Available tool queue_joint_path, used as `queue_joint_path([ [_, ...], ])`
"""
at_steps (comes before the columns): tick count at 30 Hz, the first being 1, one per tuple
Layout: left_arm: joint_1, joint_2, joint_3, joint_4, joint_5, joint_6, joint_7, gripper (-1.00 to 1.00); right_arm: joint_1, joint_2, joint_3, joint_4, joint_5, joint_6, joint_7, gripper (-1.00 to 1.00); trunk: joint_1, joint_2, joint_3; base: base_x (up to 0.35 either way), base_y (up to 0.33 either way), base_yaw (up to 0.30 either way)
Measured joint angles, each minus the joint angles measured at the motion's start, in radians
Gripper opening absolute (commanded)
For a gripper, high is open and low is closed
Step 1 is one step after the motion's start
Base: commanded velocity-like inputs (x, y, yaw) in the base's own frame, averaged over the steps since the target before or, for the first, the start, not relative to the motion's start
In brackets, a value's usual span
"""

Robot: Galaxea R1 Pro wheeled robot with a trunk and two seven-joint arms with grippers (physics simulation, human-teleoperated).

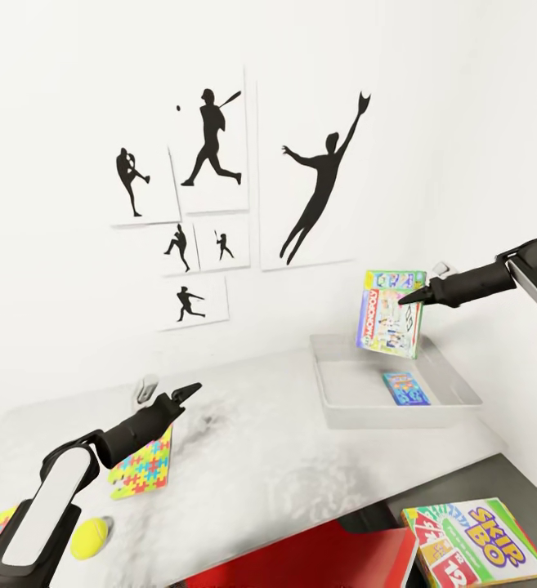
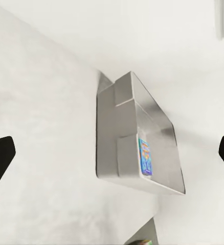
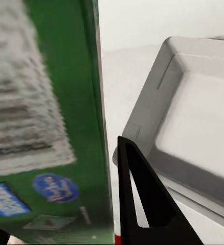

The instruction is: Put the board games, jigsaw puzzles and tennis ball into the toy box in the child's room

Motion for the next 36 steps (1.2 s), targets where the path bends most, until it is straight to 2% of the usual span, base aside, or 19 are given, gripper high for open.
queue_joint_path([
  [5, -0.025, -0.002, 0.001, -0.008, 0.002, 0.024, 0.002, 1.0, -0.007, 0.01, 0.006, 0.002, 0.021, 0.003, 0.02, -1.0, 0.0, 0.0, -0.008, 0.0, 0.0, 0.0],
  [8, -0.081, -0.003, 0.001, -0.017, 0.025, 0.065, 0.004, 1.0, -0.01, 0.022, 0.01, 0.012, 0.032, 0.005, 0.03, -1.0, 0.0, 0.0, -0.013, 0.0, 0.0, 0.0],
  [9, -0.082, -0.003, 0.001, -0.017, 0.024, 0.066, 0.004, 1.0, -0.01, 0.022, 0.01, 0.012, 0.033, 0.004, 0.03, -1.0, 0.0, 0.0, -0.015, 0.0, 0.0, 0.0],
  [13, -0.164, -0.004, -0.004, -0.033, 0.105, 0.103, 0.04, 1.0, -0.012, 0.033, 0.013, 0.023, 0.039, 0.005, 0.036, -1.0, 0.0, 0.0, -0.021, 0.0, 0.0, 0.0],
  [14, -0.165, -0.004, -0.004, -0.033, 0.105, 0.103, 0.041, 1.0, -0.012, 0.033, 0.013, 0.023, 0.04, 0.005, 0.036, -1.0, 0.0, 0.0, -0.023, 0.0, 0.0, 0.0],
  [18, -0.234, -0.003, -0.026, -0.045, 0.205, 0.119, 0.137, 1.0, -0.013, 0.038, 0.015, 0.028, 0.043, 0.006, 0.037, -1.0, 0.0, 0.0, -0.029, 0.0, 0.0, 0.0],
  [19, -0.234, -0.003, -0.026, -0.045, 0.205, 0.12, 0.138, 1.0, -0.013, 0.038, 0.015, 0.028, 0.043, 0.006, 0.037, -1.0, 0.0, 0.0, -0.031, 0.0, 0.0, 0.0],
  [22, -0.28, -0.003, -0.039, -0.049, 0.271, 0.125, 0.206, 1.0, -0.013, 0.042, 0.016, 0.03, 0.043, 0.006, 0.038, -1.0, 0.0, 0.0, -0.036, 0.0, 0.0, 0.0],
  [23, -0.28, -0.003, -0.039, -0.049, 0.271, 0.125, 0.207, 1.0, -0.013, 0.042, 0.016, 0.03, 0.044, 0.006, 0.038, -1.0, 0.0, 0.0, -0.037, 0.0, 0.0, 0.0],
  [25, -0.312, -0.004, -0.045, -0.051, 0.303, 0.127, 0.239, 1.0, -0.014, 0.047, 0.016, 0.031, 0.043, 0.006, 0.039, -1.0, 0.0, 0.0, -0.04, 0.0, 0.0, 0.0],
  [26, -0.312, -0.004, -0.045, -0.051, 0.303, 0.127, 0.239, 1.0, -0.014, 0.047, 0.016, 0.031, 0.044, 0.006, 0.039, -1.0, 0.0, 0.0, -0.042, 0.0, 0.0, 0.0],
  [30, -0.377, -0.004, -0.06, -0.053, 0.353, 0.13, 0.292, 1.0, -0.014, 0.056, 0.017, 0.032, 0.044, 0.006, 0.041, -1.0, 0.0, 0.0, -0.049, 0.0, 0.0, 0.0],
  [31, -0.378, -0.004, -0.06, -0.053, 0.352, 0.13, 0.292, 1.0, -0.014, 0.056, 0.017, 0.032, 0.044, 0.006, 0.041, -1.0, 0.0, 0.0, -0.05, 0.0, 0.0, 0.0],
  [33, -0.414, -0.005, -0.074, -0.053, 0.383, 0.13, 0.327, 1.0, -0.014, 0.062, 0.016, 0.032, 0.044, 0.007, 0.042, -1.0, 0.0, 0.0, -0.053, 0.0, 0.0, 0.0],
  [34, -0.415, -0.005, -0.074, -0.053, 0.382, 0.13, 0.327, 1.0, -0.014, 0.062, 0.016, 0.032, 0.044, 0.007, 0.042, -1.0, 0.0, 0.0, -0.055, 0.0, 0.0, 0.0],
  [36, -0.452, -0.006, -0.089, -0.054, 0.419, 0.13, 0.372, 1.0, -0.014, 0.065, 0.016, 0.033, 0.044, 0.01, 0.043, -1.0, 0.0, 0.0, -0.058, 0.0, 0.0, 0.0],
])
